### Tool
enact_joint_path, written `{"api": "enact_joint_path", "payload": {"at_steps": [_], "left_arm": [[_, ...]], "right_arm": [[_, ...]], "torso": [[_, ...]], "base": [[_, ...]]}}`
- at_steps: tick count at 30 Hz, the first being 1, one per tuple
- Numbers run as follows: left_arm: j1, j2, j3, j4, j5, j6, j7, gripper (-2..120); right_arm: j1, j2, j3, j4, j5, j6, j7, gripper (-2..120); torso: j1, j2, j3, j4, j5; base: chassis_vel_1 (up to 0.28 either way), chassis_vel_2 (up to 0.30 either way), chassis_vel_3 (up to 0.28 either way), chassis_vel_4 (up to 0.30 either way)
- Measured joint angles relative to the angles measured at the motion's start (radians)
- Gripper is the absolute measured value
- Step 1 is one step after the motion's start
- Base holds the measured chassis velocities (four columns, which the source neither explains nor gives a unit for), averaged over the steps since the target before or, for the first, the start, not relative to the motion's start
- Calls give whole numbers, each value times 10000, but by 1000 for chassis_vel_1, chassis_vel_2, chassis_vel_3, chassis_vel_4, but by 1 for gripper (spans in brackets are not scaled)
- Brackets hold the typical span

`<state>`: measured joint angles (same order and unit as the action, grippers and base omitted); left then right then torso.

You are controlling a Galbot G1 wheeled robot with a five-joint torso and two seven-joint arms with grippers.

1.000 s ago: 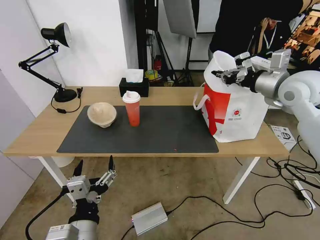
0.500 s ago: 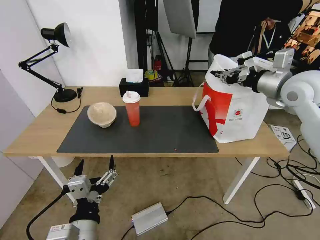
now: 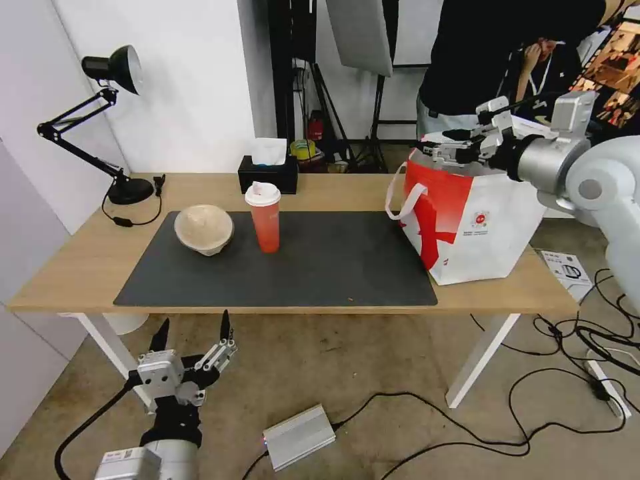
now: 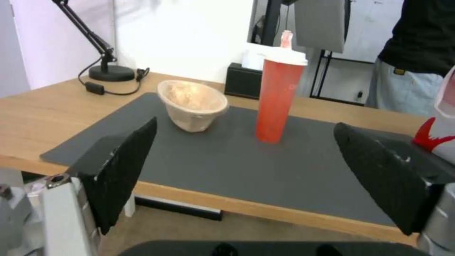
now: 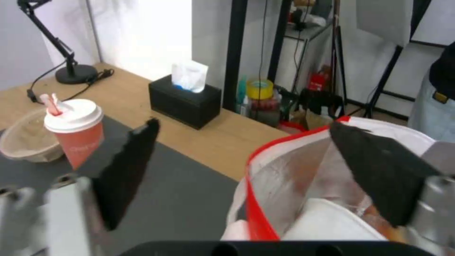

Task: Pick up the trash from the table and place it into the takeout bag.

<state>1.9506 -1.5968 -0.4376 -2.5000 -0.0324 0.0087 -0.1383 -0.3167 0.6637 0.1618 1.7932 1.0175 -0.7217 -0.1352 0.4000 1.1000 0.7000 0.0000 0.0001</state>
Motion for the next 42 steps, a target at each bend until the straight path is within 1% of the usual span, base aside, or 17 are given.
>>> {"api": "enact_joint_path", "payload": {"at_steps": [7, 14, 17, 18, 19, 21, 22, 23, 26, 27, 31, 32, 34, 35, 38, 41, 42], "left_arm": [[-12, 0, -19, 0, -1, -1, -6, 100], [-14, 1, -55, 0, -23, -3, -11, 100], [7, 1, -84, 0, -33, -9, -15, 100], [7, 1, -84, 0, -33, -9, -15, 100], [9, 2, -84, 0, -33, -9, -15, 100], [29, 3, -89, 0, -35, -17, -14, 100], [29, 3, -89, 0, -35, -17, -14, 100], [38, 2, -90, 0, -36, -22, -14, 100], [59, 2, -91, 0, -35, -39, -9, 100], [59, 2, -91, 0, -35, -39, -9, 100], [67, 3, -81, 0, -36, -56, -3, 100], [67, 3, -81, 0, -36, -56, -3, 100], [72, 2, -81, 0, -35, -62, -2, 100], [79, 3, -81, 0, -32, -93, -1, 100], [85, 2, -81, 0, -30, -111, 0, 100], [124, 2, -59, 0, -16, -196, 10, 100], [124, 2, -59, 0, -16, -196, 10, 100]], "right_arm": [[46, 0, 40, 29, -9, 0, 6, 100], [-368, 52, 470, 575, 8, 80, 240, 100], [-1481, 7, 1074, 1591, -596, 1344, 1013, 100], [-1481, 7, 1074, 1591, -596, 1344, 1013, 100], [-1760, 1, 1161, 1778, -755, 1761, 1179, 100], [-2644, -4, 1334, 2300, -1263, 3202, 1715, 100], [-2644, -4, 1334, 2300, -1263, 3202, 1715, 100], [-3092, 23, 1404, 2572, -1454, 3822, 2023, 100], [-4183, 230, 1508, 3282, -1870, 5001, 2873, 100], [-4183, 230, 1508, 3282, -1870, 5001, 2873, 100], [-5251, 529, 1545, 4000, -2499, 6164, 3603, 100], [-5251, 529, 1545, 4000, -2499, 6164, 3603, 100], [-5674, 691, 1548, 4326, -2783, 6676, 3918, 100], [-6207, 886, 1549, 4741, -3081, 7214, 4204, 100], [-6413, 951, 1549, 4867, -3215, 7394, 4267, 100], [-7350, 1256, 1478, 5329, -3901, 8188, 4532, 100], [-7350, 1256, 1478, 5329, -3901, 8188, 4532, 100]], "torso": [[0, 0, 0, 0, -1], [0, 0, 0, 1, -1], [0, 1, 0, 0, -3], [0, 1, 0, 0, -3], [0, 1, -1, -1, -2], [0, 0, 0, 0, -1], [0, 0, 0, 0, -1], [0, 0, -1, -1, -1], [-1, 0, 0, 0, -1], [-1, 0, 0, 0, -1], [0, 0, -1, -1, 0], [0, 0, -1, -1, 0], [-1, 0, 0, 0, -1], [0, 0, 0, 0, -1], [-1, 0, -1, 1, -4], [-1, 0, -1, 0, -2], [-1, 0, -1, 0, -2]], "base": [[0, 0, 0, 0], [0, 0, 0, 0], [0, 0, 0, 0], [0, 0, 0, 0], [0, 0, 0, 0], [0, 0, 0, 0], [0, 0, 0, 0], [0, 0, 0, 0], [0, 0, 0, 0], [0, 0, 0, 0], [0, 0, 0, 0], [0, 0, 0, 0], [0, 0, 0, 0], [0, 0, 0, 0], [0, 0, 0, 0], [0, 0, 0, 0], [0, 0, 0, 0]]}}
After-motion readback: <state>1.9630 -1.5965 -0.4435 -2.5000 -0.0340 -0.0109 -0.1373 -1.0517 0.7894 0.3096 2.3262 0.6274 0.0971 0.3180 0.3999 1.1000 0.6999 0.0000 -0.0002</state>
